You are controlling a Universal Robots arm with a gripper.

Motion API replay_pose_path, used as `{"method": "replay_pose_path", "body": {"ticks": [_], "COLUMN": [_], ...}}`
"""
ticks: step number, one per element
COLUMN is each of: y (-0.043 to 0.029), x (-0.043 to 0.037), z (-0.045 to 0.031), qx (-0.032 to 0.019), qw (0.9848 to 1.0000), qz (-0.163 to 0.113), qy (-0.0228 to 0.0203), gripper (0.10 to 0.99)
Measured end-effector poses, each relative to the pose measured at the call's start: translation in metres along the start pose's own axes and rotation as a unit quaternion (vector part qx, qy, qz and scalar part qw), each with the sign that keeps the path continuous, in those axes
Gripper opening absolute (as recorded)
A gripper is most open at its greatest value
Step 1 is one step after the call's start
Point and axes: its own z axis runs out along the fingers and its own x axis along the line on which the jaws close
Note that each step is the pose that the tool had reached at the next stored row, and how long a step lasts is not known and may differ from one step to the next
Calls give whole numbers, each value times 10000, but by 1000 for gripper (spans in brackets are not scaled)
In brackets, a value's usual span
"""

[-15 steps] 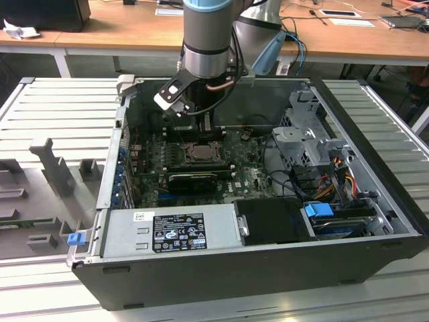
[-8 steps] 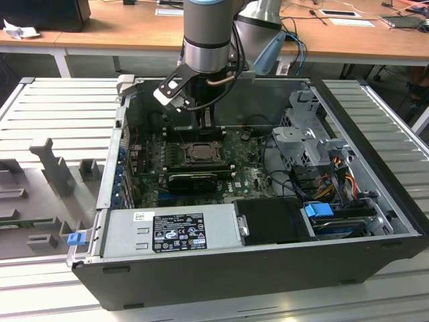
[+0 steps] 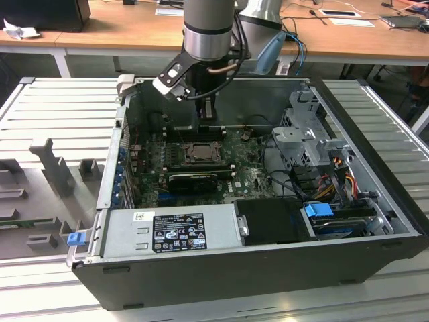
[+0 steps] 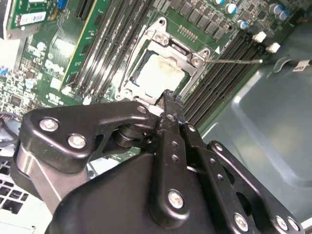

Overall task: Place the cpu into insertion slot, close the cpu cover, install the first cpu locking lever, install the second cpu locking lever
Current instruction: 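Install the first cpu locking lever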

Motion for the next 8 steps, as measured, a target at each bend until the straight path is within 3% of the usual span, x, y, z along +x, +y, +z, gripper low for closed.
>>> {"method": "replay_pose_path", "body": {"ticks": [3, 8], "y": [0, 0], "x": [0, 0], "z": [0, 5], "qx": [15, 31], "qw": [9993, 9969], "qz": [-366, -792], "qy": [4, 5], "gripper": [106, 106]}}
